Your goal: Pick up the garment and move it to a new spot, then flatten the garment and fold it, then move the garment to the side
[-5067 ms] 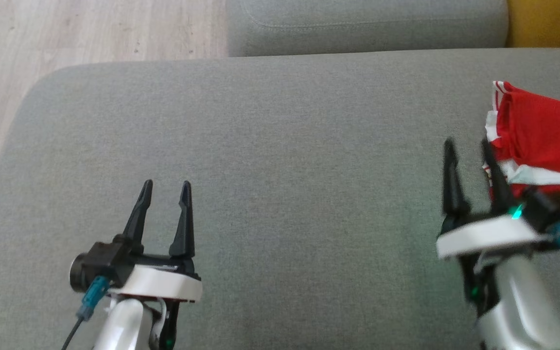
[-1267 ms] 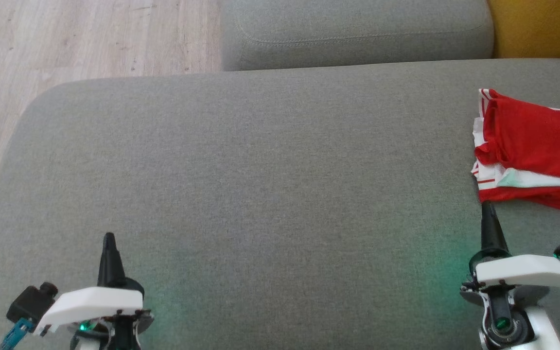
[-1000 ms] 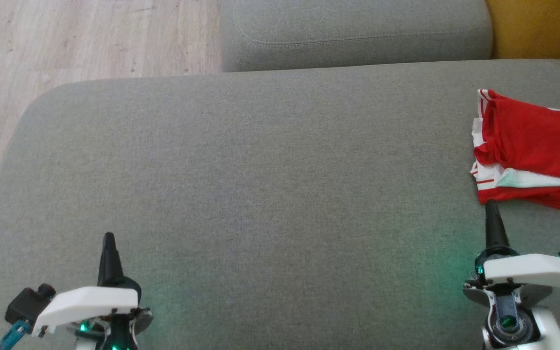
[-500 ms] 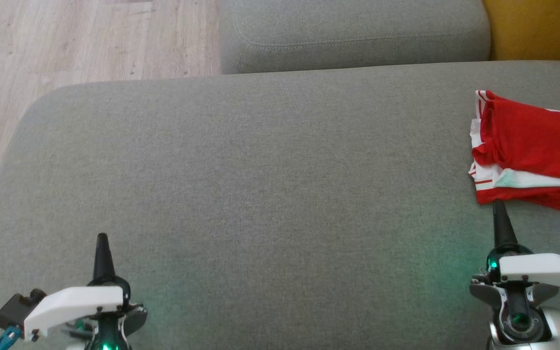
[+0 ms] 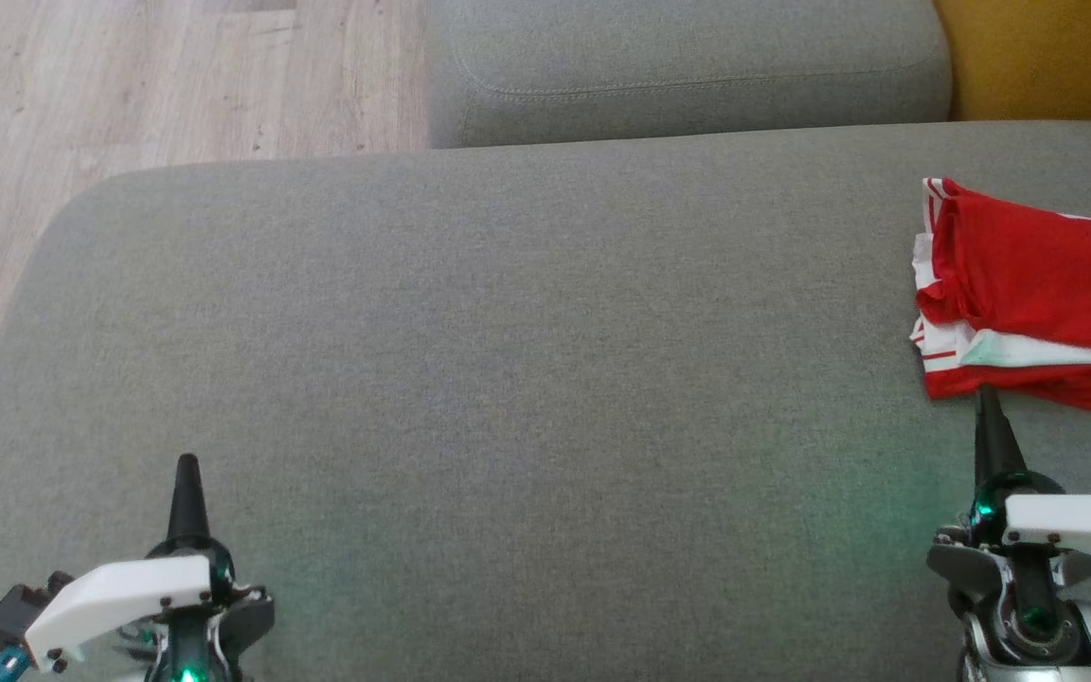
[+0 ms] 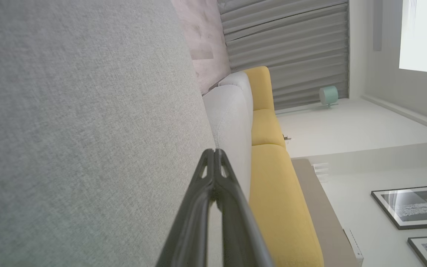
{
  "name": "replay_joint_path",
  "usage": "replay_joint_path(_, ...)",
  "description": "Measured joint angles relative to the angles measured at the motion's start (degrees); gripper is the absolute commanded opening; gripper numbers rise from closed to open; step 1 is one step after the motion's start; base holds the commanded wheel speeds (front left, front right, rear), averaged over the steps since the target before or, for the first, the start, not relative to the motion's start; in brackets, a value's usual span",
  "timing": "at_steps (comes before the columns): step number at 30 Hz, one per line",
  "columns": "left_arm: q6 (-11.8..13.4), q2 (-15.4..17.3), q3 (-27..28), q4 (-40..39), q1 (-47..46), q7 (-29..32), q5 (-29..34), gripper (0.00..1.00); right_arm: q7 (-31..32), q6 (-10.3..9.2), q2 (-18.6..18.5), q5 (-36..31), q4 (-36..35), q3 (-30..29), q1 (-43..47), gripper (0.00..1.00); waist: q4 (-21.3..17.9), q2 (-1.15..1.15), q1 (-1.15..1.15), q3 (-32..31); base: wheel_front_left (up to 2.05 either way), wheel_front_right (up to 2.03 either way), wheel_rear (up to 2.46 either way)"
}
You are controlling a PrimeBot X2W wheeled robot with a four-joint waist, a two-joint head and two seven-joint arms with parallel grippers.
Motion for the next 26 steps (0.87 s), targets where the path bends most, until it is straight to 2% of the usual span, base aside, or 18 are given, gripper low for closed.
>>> replay_joint_path(20, -0.6, 0.0, 2.0, -1.2, 0.0, 3.3, -11.3, 0.00, 3.1, 0.00, 0.0, 12.0, -1.5, -2.1, 0.1, 0.00, -0.2, 0.00, 0.00, -0.5, 0.00, 0.00, 0.00)
replay_joint_path(26, -0.6, 0.0, 2.1, -1.2, 0.0, 3.5, -11.6, 0.00, 3.4, 0.00, 0.0, 12.4, -1.6, -2.3, 0.1, 0.00, -0.2, 0.00, 0.00, -0.5, 0.00, 0.00, 0.00)
